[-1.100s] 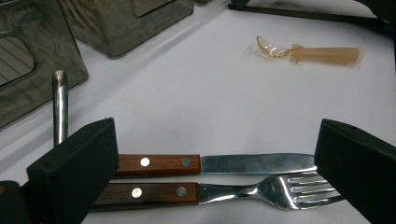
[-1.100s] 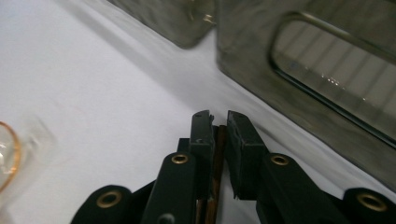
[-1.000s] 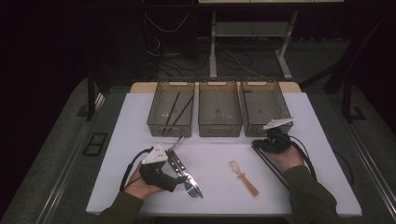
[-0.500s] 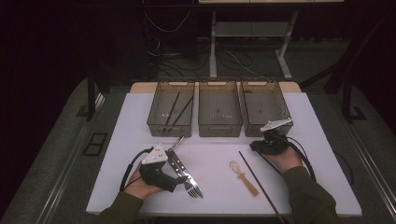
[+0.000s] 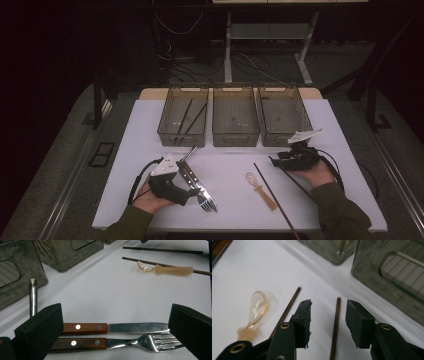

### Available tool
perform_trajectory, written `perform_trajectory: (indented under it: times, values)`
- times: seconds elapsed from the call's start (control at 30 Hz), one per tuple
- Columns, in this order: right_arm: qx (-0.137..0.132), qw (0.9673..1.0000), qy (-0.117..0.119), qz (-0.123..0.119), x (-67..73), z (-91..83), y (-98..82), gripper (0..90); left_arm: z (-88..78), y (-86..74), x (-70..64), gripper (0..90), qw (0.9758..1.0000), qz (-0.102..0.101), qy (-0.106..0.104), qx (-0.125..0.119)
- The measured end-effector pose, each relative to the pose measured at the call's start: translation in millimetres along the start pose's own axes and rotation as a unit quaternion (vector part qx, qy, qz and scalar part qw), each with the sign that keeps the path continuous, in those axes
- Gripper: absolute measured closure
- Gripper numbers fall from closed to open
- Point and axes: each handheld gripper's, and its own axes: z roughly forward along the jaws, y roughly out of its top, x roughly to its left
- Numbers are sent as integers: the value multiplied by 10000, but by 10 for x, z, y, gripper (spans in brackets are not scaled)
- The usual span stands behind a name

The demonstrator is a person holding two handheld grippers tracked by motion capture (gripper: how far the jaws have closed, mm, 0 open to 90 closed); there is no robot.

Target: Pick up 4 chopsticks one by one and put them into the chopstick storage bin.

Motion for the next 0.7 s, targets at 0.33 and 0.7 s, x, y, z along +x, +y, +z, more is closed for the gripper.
perform_trajectory:
  times: [0.33, 0.7]
  values:
    - [151, 9998, -102, -124, 122, -334, -390, 551, -4, -3, -3, 0, 10000, 36, -5, -5]
    - [383, 9986, -324, -137, 162, -561, -811, 672, -5, -5, -2, 0, 10000, 57, 17, 24]
